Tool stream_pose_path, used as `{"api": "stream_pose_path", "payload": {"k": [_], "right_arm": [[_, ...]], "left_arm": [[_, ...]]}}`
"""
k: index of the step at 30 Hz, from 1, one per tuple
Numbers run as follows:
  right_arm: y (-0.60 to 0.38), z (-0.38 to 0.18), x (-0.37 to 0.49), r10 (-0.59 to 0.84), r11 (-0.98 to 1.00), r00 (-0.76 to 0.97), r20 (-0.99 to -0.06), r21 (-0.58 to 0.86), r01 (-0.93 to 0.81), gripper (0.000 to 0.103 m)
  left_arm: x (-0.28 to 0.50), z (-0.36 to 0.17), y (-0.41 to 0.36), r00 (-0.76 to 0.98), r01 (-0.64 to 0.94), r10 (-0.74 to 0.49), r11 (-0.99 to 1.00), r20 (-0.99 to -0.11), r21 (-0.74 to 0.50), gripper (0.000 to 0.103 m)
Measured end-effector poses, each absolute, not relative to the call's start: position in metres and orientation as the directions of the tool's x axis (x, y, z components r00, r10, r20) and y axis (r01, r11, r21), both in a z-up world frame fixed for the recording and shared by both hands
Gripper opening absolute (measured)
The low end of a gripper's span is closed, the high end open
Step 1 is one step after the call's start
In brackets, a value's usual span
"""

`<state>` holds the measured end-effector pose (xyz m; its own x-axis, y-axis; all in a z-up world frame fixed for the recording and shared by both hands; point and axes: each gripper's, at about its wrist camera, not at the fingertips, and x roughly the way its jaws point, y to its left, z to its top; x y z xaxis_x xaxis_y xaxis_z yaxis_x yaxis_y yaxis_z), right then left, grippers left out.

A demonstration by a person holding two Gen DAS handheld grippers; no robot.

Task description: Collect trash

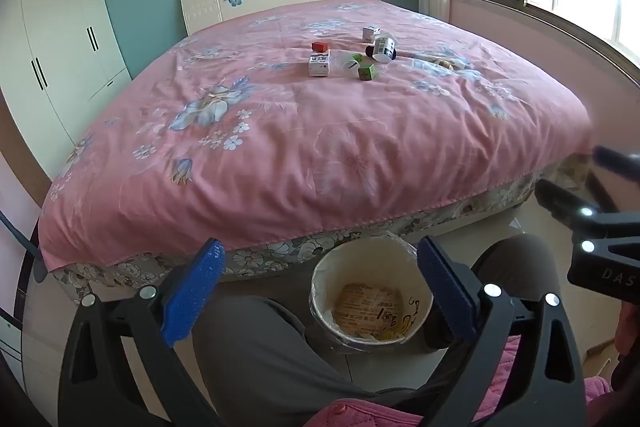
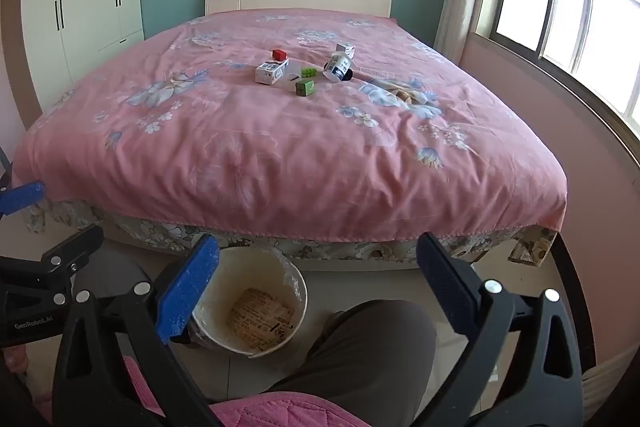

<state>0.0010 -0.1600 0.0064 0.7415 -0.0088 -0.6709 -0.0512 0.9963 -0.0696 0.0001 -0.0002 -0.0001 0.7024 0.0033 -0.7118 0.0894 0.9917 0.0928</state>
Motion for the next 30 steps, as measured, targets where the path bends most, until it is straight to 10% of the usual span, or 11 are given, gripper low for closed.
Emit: {"api": "stream_pose_path", "payload": {"k": [30], "right_arm": [[-0.160,0.013,-0.001,-0.013,0.996,0.755,-0.656,-0.077,-0.051,0.096]], "left_arm": [[-0.005,0.011,-0.001,0.732,0.086,0.017,0.990,-0.681,0.116,0.098]]}}
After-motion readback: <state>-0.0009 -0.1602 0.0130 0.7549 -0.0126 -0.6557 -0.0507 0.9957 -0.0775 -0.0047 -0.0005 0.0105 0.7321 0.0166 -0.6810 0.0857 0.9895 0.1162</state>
